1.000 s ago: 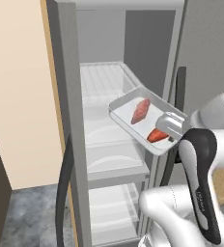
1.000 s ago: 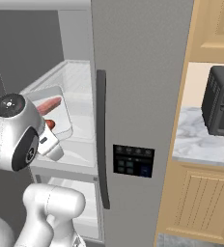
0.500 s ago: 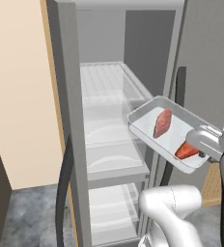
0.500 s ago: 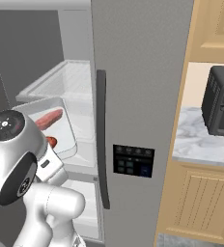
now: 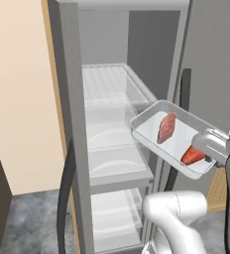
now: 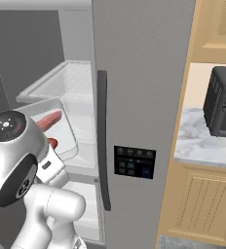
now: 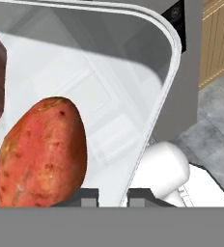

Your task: Place the tupperware containing the steak and sweet potato meal in the microwave. Close the microwave door and press the start button to reheat the meal.

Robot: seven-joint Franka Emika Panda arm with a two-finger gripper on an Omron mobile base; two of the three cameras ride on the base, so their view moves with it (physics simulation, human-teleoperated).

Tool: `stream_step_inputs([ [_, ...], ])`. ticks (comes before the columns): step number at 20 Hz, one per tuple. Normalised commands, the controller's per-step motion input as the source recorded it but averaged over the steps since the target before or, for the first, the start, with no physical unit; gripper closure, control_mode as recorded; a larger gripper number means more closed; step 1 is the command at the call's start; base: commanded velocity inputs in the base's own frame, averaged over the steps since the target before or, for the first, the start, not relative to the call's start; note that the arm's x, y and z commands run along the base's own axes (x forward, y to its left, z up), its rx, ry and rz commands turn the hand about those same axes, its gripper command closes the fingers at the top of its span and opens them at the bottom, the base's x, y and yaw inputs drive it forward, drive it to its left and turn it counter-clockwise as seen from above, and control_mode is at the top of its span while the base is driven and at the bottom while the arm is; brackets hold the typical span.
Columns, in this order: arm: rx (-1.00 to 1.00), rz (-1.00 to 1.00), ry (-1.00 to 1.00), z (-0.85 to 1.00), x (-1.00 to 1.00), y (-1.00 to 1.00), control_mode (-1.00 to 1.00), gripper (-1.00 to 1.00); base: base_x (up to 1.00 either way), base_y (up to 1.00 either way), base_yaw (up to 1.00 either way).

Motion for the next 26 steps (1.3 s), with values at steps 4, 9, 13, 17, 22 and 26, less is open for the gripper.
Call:
stream_step_inputs([
  [4,0.00,0.00,0.00,0.00,0.00,0.00,1.00,1.00,-0.03,0.00,0.00],
  [9,0.00,0.00,0.00,0.00,0.00,0.00,1.00,1.00,-0.34,0.00,0.00],
  [13,0.00,0.00,0.00,0.00,0.00,0.00,1.00,1.00,-0.67,0.00,0.00],
  [17,0.00,0.00,0.00,0.00,0.00,0.00,1.00,1.00,-0.74,0.00,0.00],
  [22,0.00,0.00,0.00,0.00,0.00,0.00,1.00,1.00,-0.57,-0.05,-0.11],
  [26,0.00,0.00,0.00,0.00,0.00,0.00,1.00,1.00,-0.41,-0.28,-0.40],
])
